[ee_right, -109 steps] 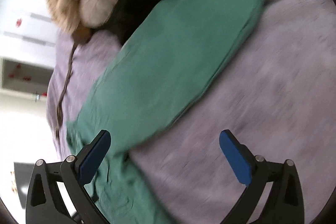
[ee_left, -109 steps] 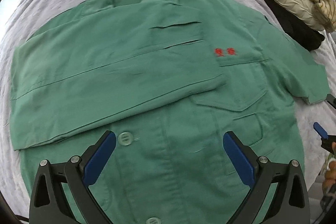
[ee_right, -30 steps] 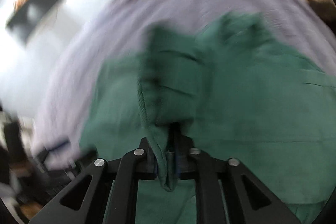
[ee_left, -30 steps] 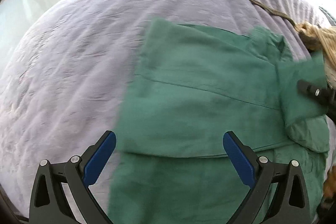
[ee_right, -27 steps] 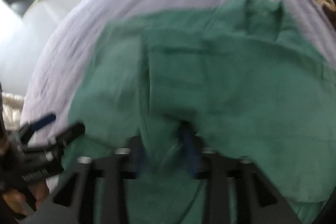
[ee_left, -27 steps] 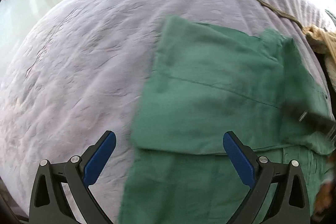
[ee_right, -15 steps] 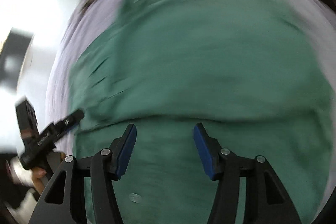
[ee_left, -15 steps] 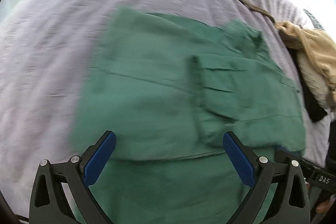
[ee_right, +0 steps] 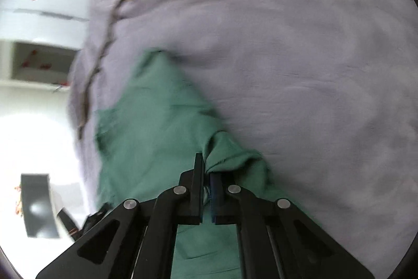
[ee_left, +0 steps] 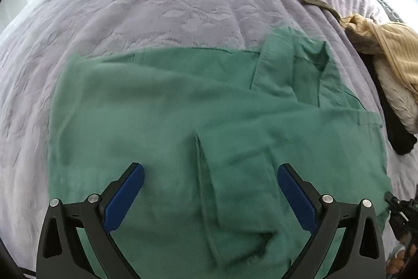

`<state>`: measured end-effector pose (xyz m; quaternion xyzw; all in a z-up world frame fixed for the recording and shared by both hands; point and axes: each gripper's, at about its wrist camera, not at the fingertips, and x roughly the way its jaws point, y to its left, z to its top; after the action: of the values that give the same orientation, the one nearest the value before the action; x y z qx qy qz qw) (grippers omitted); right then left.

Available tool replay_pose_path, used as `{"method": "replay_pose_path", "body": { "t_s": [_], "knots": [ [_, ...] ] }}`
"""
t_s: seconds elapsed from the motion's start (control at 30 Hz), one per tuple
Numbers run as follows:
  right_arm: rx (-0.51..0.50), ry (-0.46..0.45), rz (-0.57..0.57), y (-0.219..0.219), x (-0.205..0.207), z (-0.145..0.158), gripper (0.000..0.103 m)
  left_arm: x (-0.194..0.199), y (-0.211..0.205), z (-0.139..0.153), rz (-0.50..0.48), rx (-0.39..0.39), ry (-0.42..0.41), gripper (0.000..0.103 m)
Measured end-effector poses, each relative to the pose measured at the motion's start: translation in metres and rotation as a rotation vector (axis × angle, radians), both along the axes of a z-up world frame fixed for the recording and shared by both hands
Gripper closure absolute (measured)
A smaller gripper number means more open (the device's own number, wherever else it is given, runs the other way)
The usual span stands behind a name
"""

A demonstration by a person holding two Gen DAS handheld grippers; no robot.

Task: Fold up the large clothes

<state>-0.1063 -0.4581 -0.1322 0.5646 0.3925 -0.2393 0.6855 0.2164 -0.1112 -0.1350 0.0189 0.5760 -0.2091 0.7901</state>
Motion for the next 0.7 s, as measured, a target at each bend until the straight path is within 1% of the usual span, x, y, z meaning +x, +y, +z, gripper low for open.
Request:
{"method": "replay_pose_path", "body": {
  "t_s": [0.03,0.07,0.1,0.13,0.17,0.2,0.23,0.27,0.3,0.33,0.37,0.4,0.47,0.5,0.53,0.57,0.6,0.63,0.67,0.7],
  "knots": [
    [0.056,-0.019,-0.008,-0.002,-0.007,-0.006,0.096,0.002,-0.002,-0.001,0.002,0.000,0.002,0.001],
    [0.115,-0.047,0.009,-0.002,-0.011,-0.009,0.092,0.002,-0.004,-0.003,0.002,0.002,0.005,0.001],
    [0.164,-0.072,0.055,0.001,-0.011,-0.009,0.087,0.002,-0.005,-0.003,-0.001,0.005,0.006,0.001],
    [0.195,-0.112,0.117,0.007,-0.006,-0.004,0.087,0.002,-0.007,-0.004,-0.008,0.008,0.006,0.001],
    [0.194,-0.157,0.203,0.014,-0.001,0.009,0.087,0.002,-0.010,-0.004,-0.022,0.012,0.007,0.001],
    [0.161,-0.173,0.276,0.019,0.008,0.023,0.087,0.002,-0.011,-0.004,-0.033,0.012,0.007,0.001],
    [0.092,-0.169,0.349,0.022,0.021,0.040,0.086,0.002,-0.013,-0.004,-0.044,0.009,0.007,0.001],
    [0.042,-0.162,0.373,0.021,0.030,0.049,0.069,0.003,-0.015,-0.003,-0.058,0.004,0.007,0.001],
    [-0.045,-0.139,0.377,0.014,0.043,0.060,0.038,0.005,-0.018,-0.004,-0.066,0.000,0.008,0.001],
    [-0.109,-0.122,0.364,0.004,0.049,0.065,0.027,0.006,-0.020,-0.004,-0.073,-0.005,0.010,0.003],
    [-0.182,-0.114,0.351,-0.004,0.061,0.070,0.025,0.008,-0.023,-0.004,-0.076,-0.012,0.015,0.007],
    [-0.221,-0.098,0.360,-0.014,0.077,0.069,0.026,0.009,-0.026,-0.005,-0.079,-0.013,0.022,0.015],
    [-0.258,-0.039,0.352,-0.031,0.103,0.058,0.030,0.012,-0.032,-0.006,-0.076,-0.017,0.037,0.017],
    [-0.259,-0.032,0.347,-0.040,0.109,0.051,0.030,0.013,-0.035,-0.006,-0.074,-0.024,0.039,0.023],
    [-0.254,-0.022,0.346,-0.047,0.122,0.042,0.030,0.012,-0.036,-0.006,-0.076,-0.021,0.040,0.033],
    [-0.252,0.001,0.342,-0.053,0.126,0.033,0.032,0.012,-0.039,-0.007,-0.080,-0.005,0.041,0.034],
    [-0.242,0.018,0.342,-0.058,0.127,0.023,0.047,0.012,-0.039,-0.007,-0.079,-0.003,0.040,0.035],
    [-0.207,0.032,0.351,-0.062,0.136,0.012,0.068,0.011,-0.038,-0.007,-0.075,-0.003,0.037,0.044],
    [-0.175,0.041,0.352,-0.063,0.142,0.005,0.100,0.012,-0.038,-0.008,-0.070,0.007,0.034,0.050],
    [-0.168,0.045,0.337,-0.063,0.145,0.004,0.100,0.013,-0.038,-0.009,-0.068,0.004,0.039,0.056]
  ]
}}
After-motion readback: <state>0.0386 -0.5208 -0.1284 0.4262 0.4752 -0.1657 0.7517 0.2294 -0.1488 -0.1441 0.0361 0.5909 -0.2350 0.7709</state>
